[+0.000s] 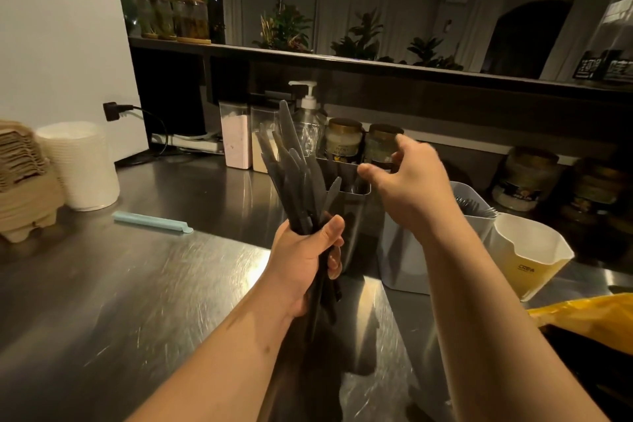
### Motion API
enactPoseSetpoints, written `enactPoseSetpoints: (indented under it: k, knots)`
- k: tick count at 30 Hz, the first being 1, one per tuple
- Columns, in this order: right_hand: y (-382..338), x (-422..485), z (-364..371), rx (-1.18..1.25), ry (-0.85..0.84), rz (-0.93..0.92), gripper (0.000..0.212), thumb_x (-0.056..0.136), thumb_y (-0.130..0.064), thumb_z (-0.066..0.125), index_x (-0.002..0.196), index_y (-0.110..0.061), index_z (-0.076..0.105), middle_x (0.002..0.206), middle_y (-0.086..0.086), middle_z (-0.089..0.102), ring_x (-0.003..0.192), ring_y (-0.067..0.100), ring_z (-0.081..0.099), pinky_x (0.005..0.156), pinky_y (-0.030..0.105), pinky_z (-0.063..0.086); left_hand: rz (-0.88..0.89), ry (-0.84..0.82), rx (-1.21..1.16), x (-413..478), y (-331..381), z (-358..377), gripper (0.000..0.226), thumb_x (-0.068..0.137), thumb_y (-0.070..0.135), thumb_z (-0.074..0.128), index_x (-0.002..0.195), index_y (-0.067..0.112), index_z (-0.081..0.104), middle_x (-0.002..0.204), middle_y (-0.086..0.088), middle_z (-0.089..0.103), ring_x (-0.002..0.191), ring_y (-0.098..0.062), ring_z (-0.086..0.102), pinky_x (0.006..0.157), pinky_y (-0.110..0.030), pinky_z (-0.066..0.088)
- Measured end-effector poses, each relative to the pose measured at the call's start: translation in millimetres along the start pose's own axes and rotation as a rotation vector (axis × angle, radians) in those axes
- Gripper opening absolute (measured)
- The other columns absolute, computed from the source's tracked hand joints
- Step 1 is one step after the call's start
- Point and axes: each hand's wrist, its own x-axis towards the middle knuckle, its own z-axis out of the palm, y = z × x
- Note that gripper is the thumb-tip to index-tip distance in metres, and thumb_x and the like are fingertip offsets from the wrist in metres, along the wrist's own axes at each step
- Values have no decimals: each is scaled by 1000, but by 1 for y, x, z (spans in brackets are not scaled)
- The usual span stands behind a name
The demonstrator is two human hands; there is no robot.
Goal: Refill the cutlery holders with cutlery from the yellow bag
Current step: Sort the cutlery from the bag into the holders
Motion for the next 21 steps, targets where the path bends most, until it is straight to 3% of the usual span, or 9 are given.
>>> enactPoseSetpoints:
  k: [2,5,7,8,11,15,17,21]
  knots:
    - [-4,-6,-10,74,40,-59,35,92,-43,68,108,-12,69,94,2,67,84,14,62,74,32,53,-3,-4,-31,4,-1,-1,55,61,46,92,75,3,60,60,-10,52,44,-20,47,44,-28,42]
    - [-12,-17,-13,158,-386,5,43,92,-52,63,85,-11,76,66,1,67,56,6,58,54,24,48,40,-37,-24,6,-3,-3,58,45,56,96,65,11,66,57,-9,53,42,-20,49,42,-28,43]
    - [-11,-21,-5,164,-602,60,34,90,-49,67,84,-16,76,63,-4,68,52,3,55,48,18,42,35,-69,-28,3,-1,-2,52,53,55,94,70,13,69,60,-9,54,44,-19,52,42,-28,45]
    - [-7,-21,-1,198,-629,78,28,90,-44,71,84,-18,77,63,-5,67,52,4,54,48,18,41,29,-61,-28,1,1,-1,50,58,54,91,73,11,68,61,-9,54,45,-19,52,42,-28,45]
    - [7,-17,6,368,-587,115,17,88,-29,76,81,-14,76,62,-2,66,55,9,54,46,20,40,40,-20,5,-2,3,0,41,63,51,78,71,13,67,61,-8,56,46,-20,53,43,-29,46]
    - [11,-13,5,654,-305,109,10,94,-20,69,92,-13,75,70,0,70,54,13,56,44,23,39,-50,-49,-25,-5,4,2,42,61,48,79,75,11,64,62,-6,57,49,-19,53,46,-29,46]
    - [10,-12,4,750,-243,119,12,95,-21,67,96,-14,76,72,-1,72,52,11,57,45,24,42,-61,-61,4,-5,3,2,40,64,44,78,75,9,63,63,-6,57,49,-18,53,46,-28,46]
    - [10,-17,8,621,-499,114,13,93,-21,70,94,-10,77,69,10,65,56,21,53,46,24,41,-21,-50,21,-4,2,3,35,64,44,79,71,13,67,62,-8,55,48,-20,51,45,-27,41]
